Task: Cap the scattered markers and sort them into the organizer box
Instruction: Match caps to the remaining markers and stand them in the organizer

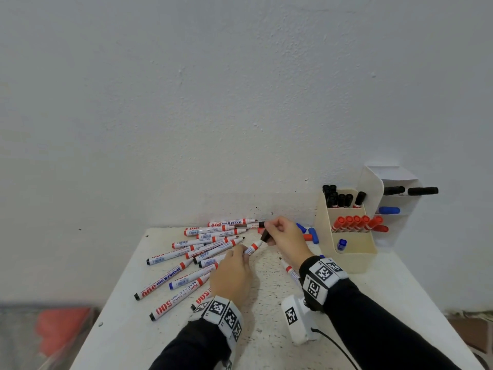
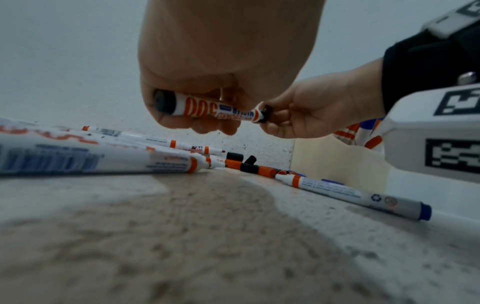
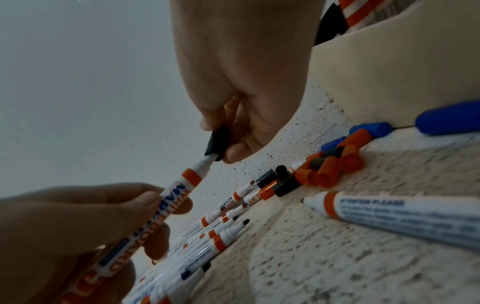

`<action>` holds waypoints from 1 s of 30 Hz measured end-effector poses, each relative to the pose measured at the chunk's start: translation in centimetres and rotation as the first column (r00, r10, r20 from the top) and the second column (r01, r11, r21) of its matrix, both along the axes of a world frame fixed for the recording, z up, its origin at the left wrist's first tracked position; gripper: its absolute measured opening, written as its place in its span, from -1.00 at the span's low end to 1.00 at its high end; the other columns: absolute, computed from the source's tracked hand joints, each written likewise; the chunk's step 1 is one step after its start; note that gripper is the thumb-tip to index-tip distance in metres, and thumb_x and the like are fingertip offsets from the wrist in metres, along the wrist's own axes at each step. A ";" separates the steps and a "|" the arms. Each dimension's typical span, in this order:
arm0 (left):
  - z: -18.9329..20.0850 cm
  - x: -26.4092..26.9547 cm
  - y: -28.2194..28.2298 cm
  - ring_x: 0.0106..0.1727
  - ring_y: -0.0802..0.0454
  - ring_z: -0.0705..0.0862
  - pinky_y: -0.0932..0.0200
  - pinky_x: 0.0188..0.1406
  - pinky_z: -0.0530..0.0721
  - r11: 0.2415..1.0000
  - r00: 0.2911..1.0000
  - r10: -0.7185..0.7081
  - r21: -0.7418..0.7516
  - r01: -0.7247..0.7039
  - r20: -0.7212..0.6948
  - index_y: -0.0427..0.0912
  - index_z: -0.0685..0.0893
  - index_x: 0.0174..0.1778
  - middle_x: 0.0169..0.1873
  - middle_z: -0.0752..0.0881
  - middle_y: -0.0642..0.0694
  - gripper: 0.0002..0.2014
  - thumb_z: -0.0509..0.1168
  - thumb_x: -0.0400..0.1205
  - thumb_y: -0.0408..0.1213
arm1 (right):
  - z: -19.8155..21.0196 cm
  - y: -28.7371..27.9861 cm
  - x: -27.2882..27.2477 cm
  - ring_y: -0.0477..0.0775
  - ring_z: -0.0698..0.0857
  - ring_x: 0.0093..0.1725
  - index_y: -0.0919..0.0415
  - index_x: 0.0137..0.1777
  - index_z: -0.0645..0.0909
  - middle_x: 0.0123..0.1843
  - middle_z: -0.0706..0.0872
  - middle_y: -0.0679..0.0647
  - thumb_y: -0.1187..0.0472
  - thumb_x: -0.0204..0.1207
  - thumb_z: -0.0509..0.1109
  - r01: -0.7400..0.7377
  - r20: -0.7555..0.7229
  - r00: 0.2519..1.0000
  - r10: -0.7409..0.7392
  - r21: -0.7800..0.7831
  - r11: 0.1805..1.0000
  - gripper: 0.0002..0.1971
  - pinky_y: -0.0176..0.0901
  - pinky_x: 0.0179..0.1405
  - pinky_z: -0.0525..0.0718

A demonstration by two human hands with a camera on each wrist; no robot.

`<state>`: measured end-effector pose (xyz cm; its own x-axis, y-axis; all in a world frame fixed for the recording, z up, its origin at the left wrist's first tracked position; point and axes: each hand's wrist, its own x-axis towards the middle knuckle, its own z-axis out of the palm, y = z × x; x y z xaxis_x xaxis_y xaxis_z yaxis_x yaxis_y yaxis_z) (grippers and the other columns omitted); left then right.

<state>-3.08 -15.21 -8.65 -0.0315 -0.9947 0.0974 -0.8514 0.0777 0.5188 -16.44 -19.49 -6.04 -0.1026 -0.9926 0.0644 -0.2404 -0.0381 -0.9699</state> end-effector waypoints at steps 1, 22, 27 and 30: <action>0.1 -0.1 0.1 -0.01 0.07 0.65 0.04 -0.02 0.67 1.000 1.000 -0.017 -0.018 0.016 -0.010 -0.03 0.47 0.26 0.09 0.65 0.04 -0.69 -0.11 0.76 -0.07 | 0.1 0.0 -0.4 -0.09 0.71 -0.21 0.21 -0.05 0.54 -0.14 0.74 0.07 0.24 0.61 0.27 0.001 0.008 1.000 -0.001 0.018 1.000 -0.94 -0.42 -0.32 0.66; 2.9 -4.6 1.7 -0.45 0.18 0.39 0.26 -0.45 0.33 0.916 0.908 -0.335 0.141 0.377 -0.252 -0.03 0.36 -0.34 -0.44 0.44 0.04 -0.62 -0.14 0.76 -0.04 | 1.8 3.5 -3.7 -0.06 0.30 -0.47 0.16 -0.50 0.30 -0.53 0.32 0.01 0.25 0.66 0.05 -0.011 -0.271 0.962 0.032 0.079 0.997 -0.57 -0.16 -0.44 0.21; 3.4 -5.1 1.9 -0.69 0.21 0.24 0.35 -0.75 0.24 0.866 0.845 -0.287 0.256 0.431 -0.452 -0.09 0.31 -0.36 -0.52 0.34 0.03 -0.59 -0.14 0.75 0.01 | 1.5 3.9 -4.5 -0.01 0.29 -0.44 0.13 -0.53 0.25 -0.52 0.29 0.02 0.23 0.67 0.05 -0.008 -0.272 0.962 0.023 0.056 0.998 -0.54 -0.12 -0.40 0.22; 2.6 -5.6 2.2 -0.61 0.20 0.27 0.30 -0.62 0.26 0.880 0.829 -0.286 0.211 0.426 -0.481 -0.08 0.33 -0.36 -0.51 0.36 0.05 -0.59 -0.14 0.75 0.00 | 1.5 4.3 -4.8 -0.05 0.28 -0.47 0.12 -0.54 0.25 -0.54 0.28 -0.01 0.20 0.69 0.05 -0.026 -0.268 0.963 0.034 0.031 0.999 -0.52 -0.15 -0.42 0.23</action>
